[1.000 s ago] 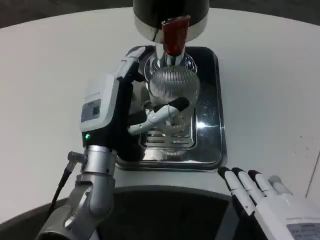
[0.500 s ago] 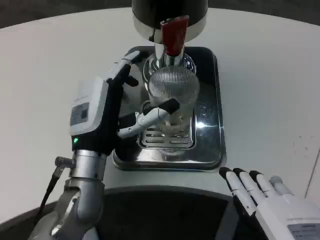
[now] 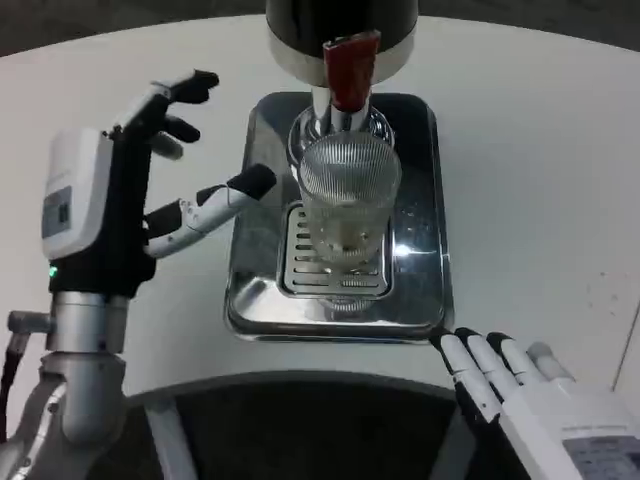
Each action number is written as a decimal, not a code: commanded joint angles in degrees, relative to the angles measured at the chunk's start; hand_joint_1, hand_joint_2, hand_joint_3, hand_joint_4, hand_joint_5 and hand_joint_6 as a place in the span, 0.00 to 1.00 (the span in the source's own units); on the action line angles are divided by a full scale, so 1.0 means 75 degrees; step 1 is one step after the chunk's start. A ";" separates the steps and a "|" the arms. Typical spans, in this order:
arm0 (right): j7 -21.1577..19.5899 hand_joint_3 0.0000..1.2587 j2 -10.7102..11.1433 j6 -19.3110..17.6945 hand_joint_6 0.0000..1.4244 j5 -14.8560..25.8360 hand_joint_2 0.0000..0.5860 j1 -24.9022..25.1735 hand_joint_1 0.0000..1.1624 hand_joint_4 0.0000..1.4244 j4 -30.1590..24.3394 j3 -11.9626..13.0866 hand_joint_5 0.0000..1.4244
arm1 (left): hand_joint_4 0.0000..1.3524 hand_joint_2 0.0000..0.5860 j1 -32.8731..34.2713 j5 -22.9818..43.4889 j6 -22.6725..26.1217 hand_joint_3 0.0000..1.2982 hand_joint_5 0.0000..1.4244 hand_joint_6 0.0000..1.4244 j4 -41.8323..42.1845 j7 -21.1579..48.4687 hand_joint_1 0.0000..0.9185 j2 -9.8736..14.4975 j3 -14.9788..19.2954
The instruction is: Grasp the cup under the faucet to collect the drink, then remove the cup.
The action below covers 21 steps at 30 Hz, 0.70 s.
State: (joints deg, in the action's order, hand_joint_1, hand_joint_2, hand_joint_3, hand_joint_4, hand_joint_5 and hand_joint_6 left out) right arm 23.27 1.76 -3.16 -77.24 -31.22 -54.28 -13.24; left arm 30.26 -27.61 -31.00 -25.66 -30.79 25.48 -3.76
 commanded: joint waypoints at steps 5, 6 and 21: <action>0.0181 0.00 -0.0068 0.0037 0.00 -0.0170 0.50 0.0111 0.66 0.00 0.0098 -0.0117 0.00 | 0.20 0.00 -0.0276 0.1306 -0.0927 0.28 0.28 0.24 0.0396 0.1793 0.05 0.0629 0.0542; 0.0193 0.00 -0.0079 0.0041 0.00 -0.0184 0.50 0.0119 0.66 0.00 0.0103 -0.0125 0.00 | 0.18 0.00 -0.0284 0.1550 -0.1068 0.27 0.27 0.23 0.0391 0.2125 0.04 0.0742 0.0600; 0.0318 0.00 -0.0235 0.0095 0.00 -0.0480 0.50 0.0320 0.66 0.00 0.0234 -0.0342 0.00 | 0.00 0.06 0.0428 0.6177 -0.0357 0.04 0.08 0.05 0.0651 0.8352 0.00 0.1847 0.1127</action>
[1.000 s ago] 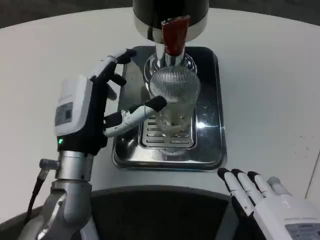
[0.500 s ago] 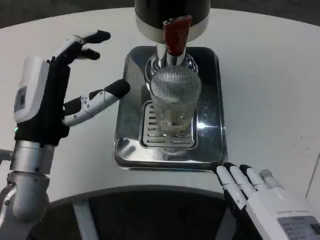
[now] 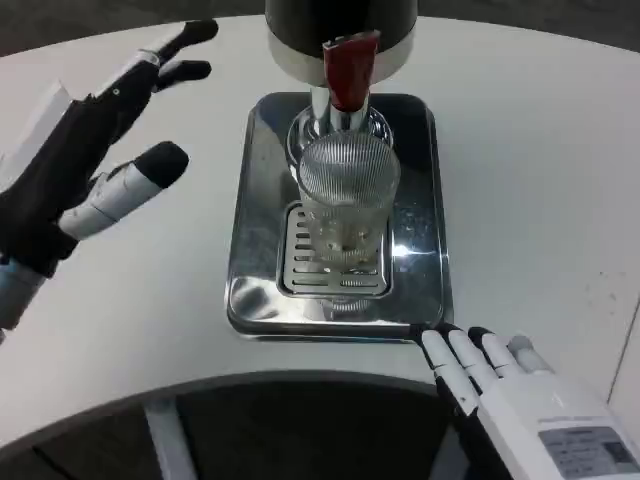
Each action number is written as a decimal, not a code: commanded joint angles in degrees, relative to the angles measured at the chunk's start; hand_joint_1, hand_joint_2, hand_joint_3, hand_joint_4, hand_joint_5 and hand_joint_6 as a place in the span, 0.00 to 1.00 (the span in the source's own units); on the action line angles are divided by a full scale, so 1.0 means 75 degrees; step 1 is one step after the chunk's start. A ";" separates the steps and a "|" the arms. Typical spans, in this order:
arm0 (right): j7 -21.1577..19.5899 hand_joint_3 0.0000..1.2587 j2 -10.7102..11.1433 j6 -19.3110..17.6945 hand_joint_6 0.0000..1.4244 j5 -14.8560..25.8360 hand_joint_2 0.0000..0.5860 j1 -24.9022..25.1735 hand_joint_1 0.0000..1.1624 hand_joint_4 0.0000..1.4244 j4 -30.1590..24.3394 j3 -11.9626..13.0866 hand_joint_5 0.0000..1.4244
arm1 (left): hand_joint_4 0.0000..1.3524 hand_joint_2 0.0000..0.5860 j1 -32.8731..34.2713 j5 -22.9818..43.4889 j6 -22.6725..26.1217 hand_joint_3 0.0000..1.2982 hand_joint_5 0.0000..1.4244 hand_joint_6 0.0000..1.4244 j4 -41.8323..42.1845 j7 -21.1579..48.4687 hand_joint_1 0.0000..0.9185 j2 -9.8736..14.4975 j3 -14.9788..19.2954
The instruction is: Grasp the cup under the faucet to collect the drink, then remove the cup.
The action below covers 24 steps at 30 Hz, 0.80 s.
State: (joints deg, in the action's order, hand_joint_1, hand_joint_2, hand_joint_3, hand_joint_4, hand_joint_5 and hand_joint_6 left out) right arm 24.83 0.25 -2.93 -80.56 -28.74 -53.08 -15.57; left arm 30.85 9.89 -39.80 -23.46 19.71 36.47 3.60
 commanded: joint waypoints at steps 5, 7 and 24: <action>0.0164 0.00 -0.0059 0.0086 0.00 -0.0092 0.50 0.0106 0.66 0.00 0.0134 -0.0069 0.00 | 0.00 0.07 0.0796 0.2155 0.1891 0.00 0.04 0.01 0.0708 0.3100 0.00 0.0495 0.0422; 0.0179 0.00 -0.0065 0.0105 0.00 -0.0119 0.50 0.0146 0.66 0.00 0.0149 -0.0088 0.00 | 0.00 0.08 0.0922 0.2387 0.2227 0.00 0.02 0.00 0.0830 0.3517 0.00 0.0495 0.0531; 0.0247 0.00 -0.0128 0.0228 0.00 -0.0270 0.50 0.0252 0.66 0.00 0.0183 -0.0231 0.00 | 0.00 0.09 0.2084 0.2889 0.3838 0.00 0.00 0.00 0.0659 0.5140 0.00 0.0152 0.0978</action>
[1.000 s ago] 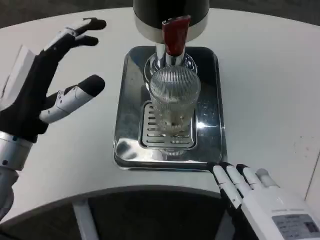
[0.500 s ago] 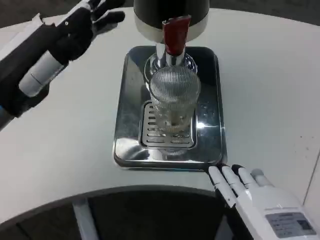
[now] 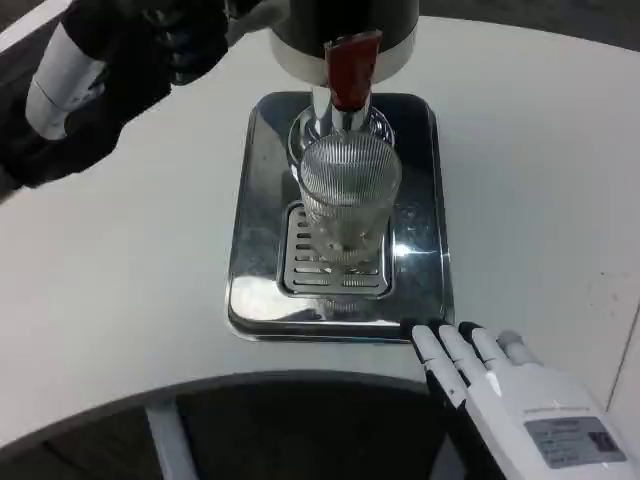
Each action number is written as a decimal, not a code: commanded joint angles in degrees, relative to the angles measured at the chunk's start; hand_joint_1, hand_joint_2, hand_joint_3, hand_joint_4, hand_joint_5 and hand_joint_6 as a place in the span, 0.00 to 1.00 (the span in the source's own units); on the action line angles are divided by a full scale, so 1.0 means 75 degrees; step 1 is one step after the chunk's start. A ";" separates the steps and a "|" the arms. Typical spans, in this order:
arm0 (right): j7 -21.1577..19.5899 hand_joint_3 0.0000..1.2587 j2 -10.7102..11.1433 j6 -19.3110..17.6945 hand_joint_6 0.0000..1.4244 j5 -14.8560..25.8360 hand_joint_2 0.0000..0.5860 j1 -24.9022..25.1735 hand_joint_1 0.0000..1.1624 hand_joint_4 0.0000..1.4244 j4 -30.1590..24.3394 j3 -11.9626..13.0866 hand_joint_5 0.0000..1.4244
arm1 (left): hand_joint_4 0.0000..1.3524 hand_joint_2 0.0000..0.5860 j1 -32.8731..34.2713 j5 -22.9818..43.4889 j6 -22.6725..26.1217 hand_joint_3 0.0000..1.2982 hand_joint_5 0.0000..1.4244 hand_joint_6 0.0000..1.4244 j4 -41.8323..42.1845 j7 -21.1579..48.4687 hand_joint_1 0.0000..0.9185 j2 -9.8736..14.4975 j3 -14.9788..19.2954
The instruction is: Grasp the cup under the faucet to collect the drink, then remove the cup.
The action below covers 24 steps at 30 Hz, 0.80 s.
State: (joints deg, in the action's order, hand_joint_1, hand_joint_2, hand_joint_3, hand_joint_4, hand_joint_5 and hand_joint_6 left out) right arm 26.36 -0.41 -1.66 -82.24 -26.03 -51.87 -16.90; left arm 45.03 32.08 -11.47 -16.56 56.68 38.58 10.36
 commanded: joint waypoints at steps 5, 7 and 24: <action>0.0003 0.00 -0.0057 0.0102 0.00 -0.0070 0.50 -0.0146 0.66 0.00 -0.0003 -0.0062 0.00 | 0.00 0.07 0.0613 -0.0378 -0.0193 0.00 0.00 0.00 -0.0916 0.0457 0.00 -0.0444 -0.0044; -0.0002 0.00 -0.0056 0.0109 0.00 -0.0072 0.50 -0.0165 0.66 0.00 -0.0018 -0.0062 0.00 | 0.00 0.07 0.0735 -0.0457 -0.0282 0.00 0.00 0.00 -0.1094 0.0526 0.00 -0.0550 -0.0085; -0.0068 0.00 -0.0106 0.0188 0.00 -0.0119 0.50 -0.0256 0.66 0.00 -0.0057 -0.0018 0.00 | 0.00 0.06 0.2010 -0.1143 -0.0649 0.00 0.02 0.01 -0.2929 0.1026 0.00 -0.1410 -0.0333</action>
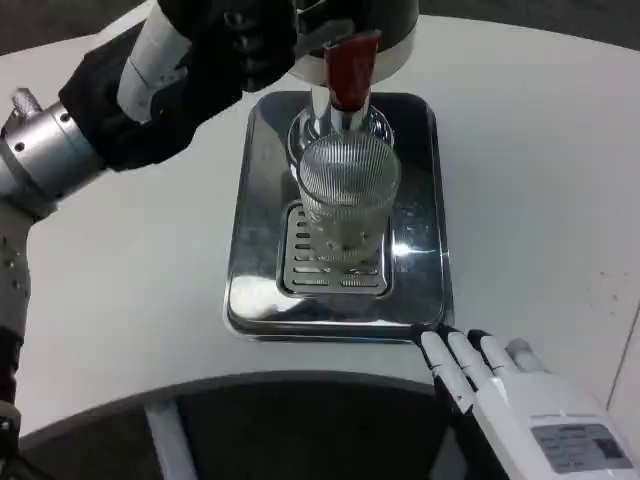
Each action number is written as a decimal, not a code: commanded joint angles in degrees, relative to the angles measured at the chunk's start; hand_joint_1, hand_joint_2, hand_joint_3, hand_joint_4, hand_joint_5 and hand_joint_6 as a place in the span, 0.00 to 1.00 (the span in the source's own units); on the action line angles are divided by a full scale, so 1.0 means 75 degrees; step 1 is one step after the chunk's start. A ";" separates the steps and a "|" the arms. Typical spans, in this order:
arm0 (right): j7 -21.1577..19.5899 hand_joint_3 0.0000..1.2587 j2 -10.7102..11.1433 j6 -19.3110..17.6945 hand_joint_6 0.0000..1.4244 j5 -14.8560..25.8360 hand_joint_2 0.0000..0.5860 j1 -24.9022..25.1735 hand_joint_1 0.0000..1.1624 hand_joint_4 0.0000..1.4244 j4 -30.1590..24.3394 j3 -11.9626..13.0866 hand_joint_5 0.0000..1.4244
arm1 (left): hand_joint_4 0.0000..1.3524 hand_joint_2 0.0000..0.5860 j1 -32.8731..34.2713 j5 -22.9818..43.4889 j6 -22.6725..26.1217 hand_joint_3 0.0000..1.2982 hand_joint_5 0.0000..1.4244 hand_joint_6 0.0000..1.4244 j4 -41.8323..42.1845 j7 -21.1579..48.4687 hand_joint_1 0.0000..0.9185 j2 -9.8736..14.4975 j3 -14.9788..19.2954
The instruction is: Grasp the cup under the faucet to collect the drink, then remove the cup.
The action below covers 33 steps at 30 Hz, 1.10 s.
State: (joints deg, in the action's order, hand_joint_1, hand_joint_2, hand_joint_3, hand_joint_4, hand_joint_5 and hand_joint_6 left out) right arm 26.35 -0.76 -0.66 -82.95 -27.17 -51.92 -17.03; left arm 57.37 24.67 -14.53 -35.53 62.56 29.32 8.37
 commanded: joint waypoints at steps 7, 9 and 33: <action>-0.0095 0.00 -0.0143 0.0077 0.00 -0.0102 0.50 -0.0108 0.66 0.00 -0.0058 0.0010 0.00 | 0.00 0.07 0.0934 -0.0318 -0.0552 0.00 0.03 0.01 -0.1024 0.0412 0.00 -0.0554 -0.0139; -0.0103 0.00 -0.0158 0.0085 0.00 -0.0120 0.50 -0.0106 0.66 0.00 -0.0063 0.0018 0.00 | 0.00 0.07 0.1040 -0.0376 -0.0628 0.00 0.03 0.01 -0.1176 0.0458 0.00 -0.0648 -0.0154; -0.0088 0.00 -0.0241 0.0197 0.00 -0.0072 0.50 0.0146 0.66 0.00 0.0163 -0.0003 0.00 | 0.00 0.08 0.1722 -0.1458 -0.2128 0.03 0.07 0.02 -0.2534 0.1343 0.00 -0.0435 -0.0750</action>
State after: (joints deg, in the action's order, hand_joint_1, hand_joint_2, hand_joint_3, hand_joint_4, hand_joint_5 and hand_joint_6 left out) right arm 26.13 -2.18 0.24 -83.81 -25.96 -51.28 -17.00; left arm 70.27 16.82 -28.62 -52.67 70.36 25.46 4.47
